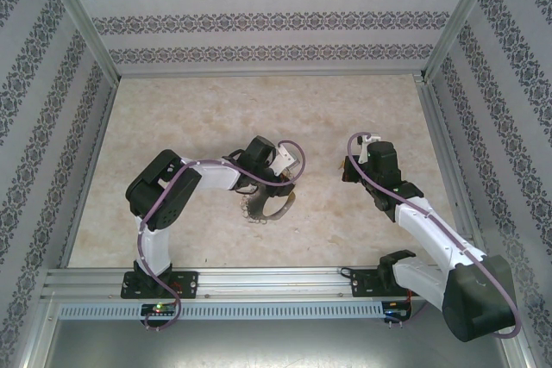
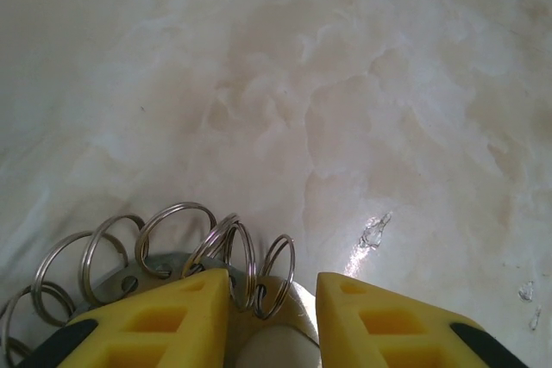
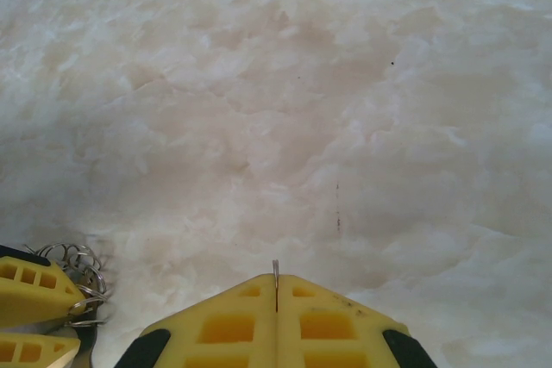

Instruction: Put the keys on the keyring

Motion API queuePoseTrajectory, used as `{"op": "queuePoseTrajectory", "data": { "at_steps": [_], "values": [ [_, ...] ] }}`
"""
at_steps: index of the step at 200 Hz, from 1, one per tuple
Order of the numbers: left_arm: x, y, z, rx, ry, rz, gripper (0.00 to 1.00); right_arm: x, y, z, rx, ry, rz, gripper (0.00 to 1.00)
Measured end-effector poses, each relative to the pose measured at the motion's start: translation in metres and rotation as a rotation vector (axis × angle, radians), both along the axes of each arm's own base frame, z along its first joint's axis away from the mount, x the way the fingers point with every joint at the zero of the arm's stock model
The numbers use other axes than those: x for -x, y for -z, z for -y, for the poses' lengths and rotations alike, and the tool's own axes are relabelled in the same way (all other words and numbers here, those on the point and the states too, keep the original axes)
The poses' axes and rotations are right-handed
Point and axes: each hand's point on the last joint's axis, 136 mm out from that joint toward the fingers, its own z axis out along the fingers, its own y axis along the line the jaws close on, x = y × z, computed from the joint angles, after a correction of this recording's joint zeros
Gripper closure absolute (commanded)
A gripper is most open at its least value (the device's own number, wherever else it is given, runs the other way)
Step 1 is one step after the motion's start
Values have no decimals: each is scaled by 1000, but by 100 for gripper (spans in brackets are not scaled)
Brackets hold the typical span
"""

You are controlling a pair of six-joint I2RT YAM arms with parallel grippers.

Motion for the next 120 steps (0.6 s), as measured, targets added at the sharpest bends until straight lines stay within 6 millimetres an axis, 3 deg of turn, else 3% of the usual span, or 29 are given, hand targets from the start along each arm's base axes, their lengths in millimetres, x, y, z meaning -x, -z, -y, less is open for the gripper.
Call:
{"op": "queuePoseTrajectory", "data": {
  "at_steps": [43, 76, 120],
  "values": [
    [-1, 0, 0, 3, -10, 4, 71, 0, 0, 0, 0, 0, 0, 100],
    [-3, 1, -1, -1, -22, 8, 82, 0, 0, 0, 0, 0, 0, 100],
    [-4, 0, -1, -1, -23, 10, 85, 0, 2, -1, -3, -6, -7, 100]
  ]
}}
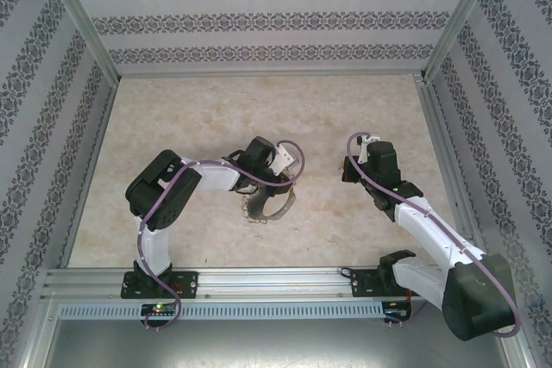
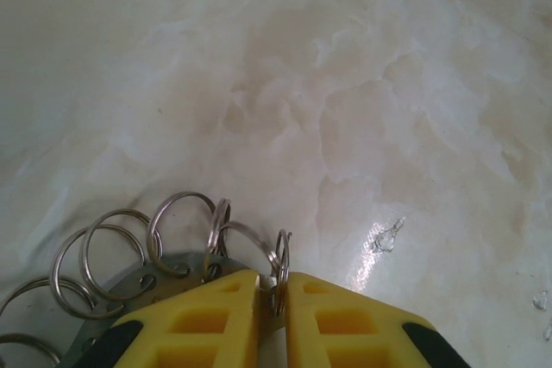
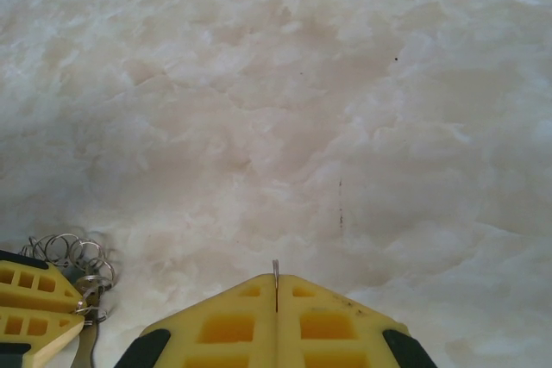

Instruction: Put the keys on the keyring

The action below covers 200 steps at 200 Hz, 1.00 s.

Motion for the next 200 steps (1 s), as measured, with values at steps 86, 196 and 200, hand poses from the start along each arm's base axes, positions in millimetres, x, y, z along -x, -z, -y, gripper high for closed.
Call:
{"op": "queuePoseTrajectory", "data": {
  "at_steps": [86, 196, 200],
  "values": [
    [-5, -14, 13, 25, 17, 29, 82, 1, 0, -3, -12, -11, -3, 100],
    [-6, -8, 10, 2, -2, 33, 69, 0, -1, -3, -13, -11, 0, 100],
    [-6, -8, 10, 0, -3, 33, 69, 0, -1, -3, -13, -11, -1, 100]
  ]
}}
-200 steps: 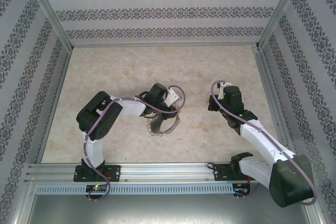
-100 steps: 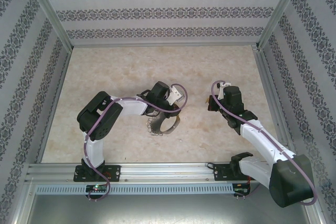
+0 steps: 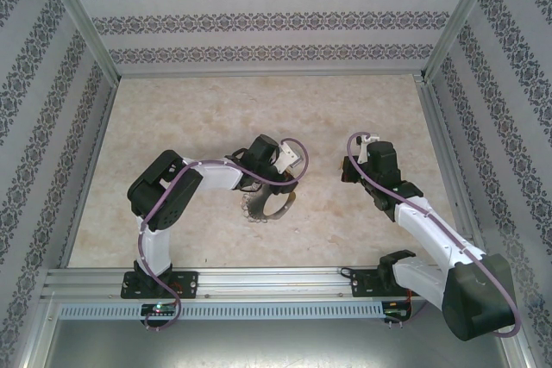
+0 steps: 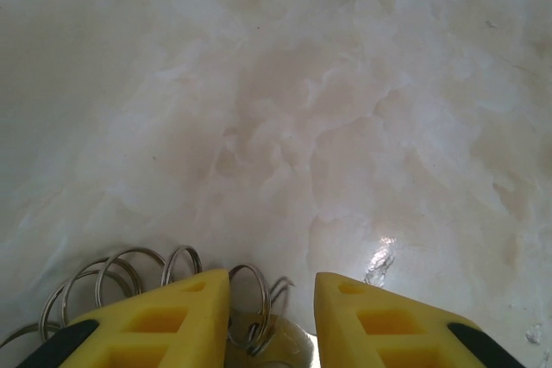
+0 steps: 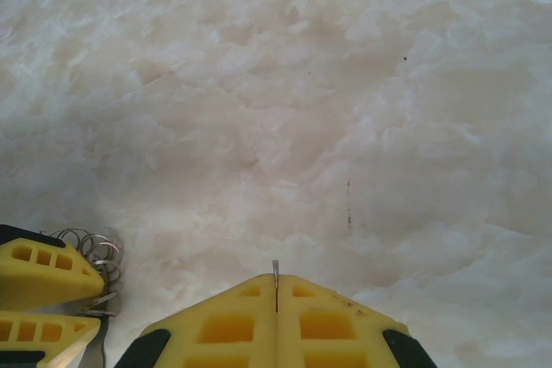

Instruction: Put the keys on the keyring

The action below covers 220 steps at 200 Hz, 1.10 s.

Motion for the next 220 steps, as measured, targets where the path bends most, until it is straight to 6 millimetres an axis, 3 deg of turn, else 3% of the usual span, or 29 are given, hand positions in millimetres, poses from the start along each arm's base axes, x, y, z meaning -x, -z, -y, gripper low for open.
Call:
{"op": "queuePoseTrajectory", "data": {
  "at_steps": [59, 122, 156, 220],
  "values": [
    [2, 9, -7, -25, -16, -2, 72, 0, 0, 0, 0, 0, 0, 100],
    [1, 9, -8, -30, -23, 5, 100, 0, 0, 0, 0, 0, 0, 100],
    [1, 7, -8, -32, -21, 7, 100, 0, 0, -1, -4, -6, 0, 100],
    [1, -30, -15, -59, -34, 52, 100, 8, 6, -11, -60, -47, 1, 100]
  ]
}}
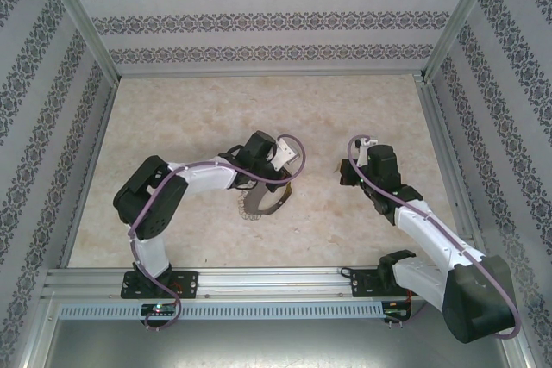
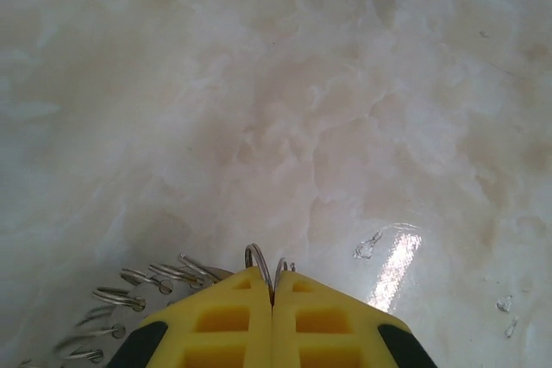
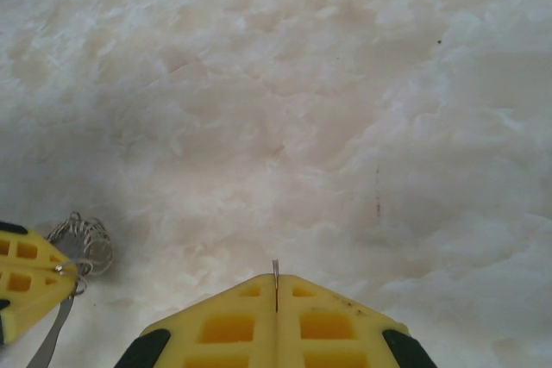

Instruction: Put the keys on the keyring

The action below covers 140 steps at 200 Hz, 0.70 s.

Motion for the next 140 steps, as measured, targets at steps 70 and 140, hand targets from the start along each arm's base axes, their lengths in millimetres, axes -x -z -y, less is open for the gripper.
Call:
{"op": "queuePoseTrajectory", "data": {
  "at_steps": [70, 140],
  "values": [
    [22, -9, 0, 34, 75, -1, 100, 5, -13, -28, -104, -134, 47, 100],
    [33, -35, 3, 155, 138, 22, 100, 27, -15, -73, -212, -352, 42, 100]
  ]
}}
